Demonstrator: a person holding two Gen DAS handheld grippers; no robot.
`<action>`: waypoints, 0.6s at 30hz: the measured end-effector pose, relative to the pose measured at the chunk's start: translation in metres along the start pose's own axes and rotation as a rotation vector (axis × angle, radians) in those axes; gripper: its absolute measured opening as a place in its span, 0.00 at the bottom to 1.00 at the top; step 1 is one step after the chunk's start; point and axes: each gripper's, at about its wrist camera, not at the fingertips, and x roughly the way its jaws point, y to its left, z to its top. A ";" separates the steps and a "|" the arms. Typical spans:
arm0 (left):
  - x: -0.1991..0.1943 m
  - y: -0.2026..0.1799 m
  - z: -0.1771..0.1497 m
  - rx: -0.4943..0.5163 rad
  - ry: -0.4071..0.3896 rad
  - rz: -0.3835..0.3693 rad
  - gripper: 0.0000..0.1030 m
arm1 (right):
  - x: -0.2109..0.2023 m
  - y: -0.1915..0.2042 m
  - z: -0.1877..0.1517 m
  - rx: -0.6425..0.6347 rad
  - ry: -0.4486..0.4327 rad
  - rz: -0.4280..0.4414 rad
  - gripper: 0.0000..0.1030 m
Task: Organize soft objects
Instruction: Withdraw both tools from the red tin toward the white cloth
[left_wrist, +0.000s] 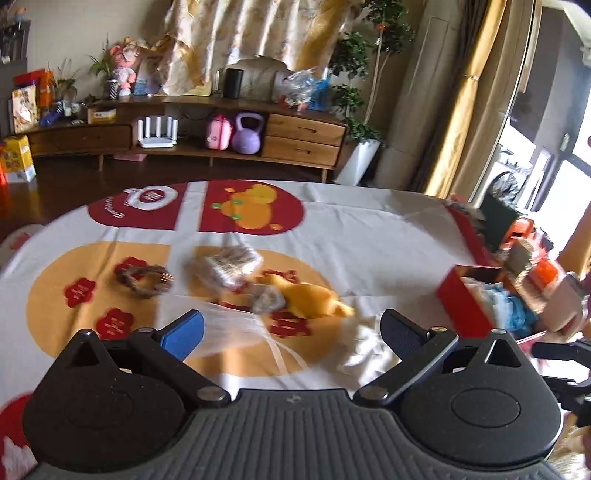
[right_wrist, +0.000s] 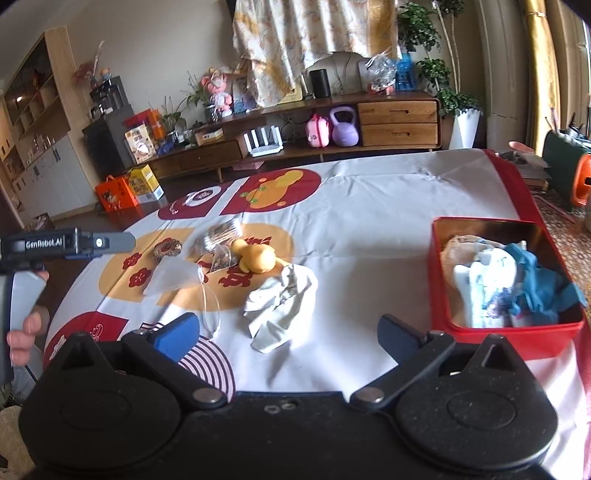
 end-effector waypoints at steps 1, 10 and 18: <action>0.004 0.004 0.001 0.011 0.003 0.018 1.00 | 0.004 0.003 0.000 -0.005 0.005 0.001 1.00; 0.051 0.040 -0.012 -0.045 0.072 0.070 1.00 | 0.053 0.020 0.005 -0.051 0.060 -0.007 1.00; 0.092 0.059 -0.019 -0.078 0.127 0.100 1.00 | 0.097 0.020 0.006 -0.076 0.112 -0.008 1.00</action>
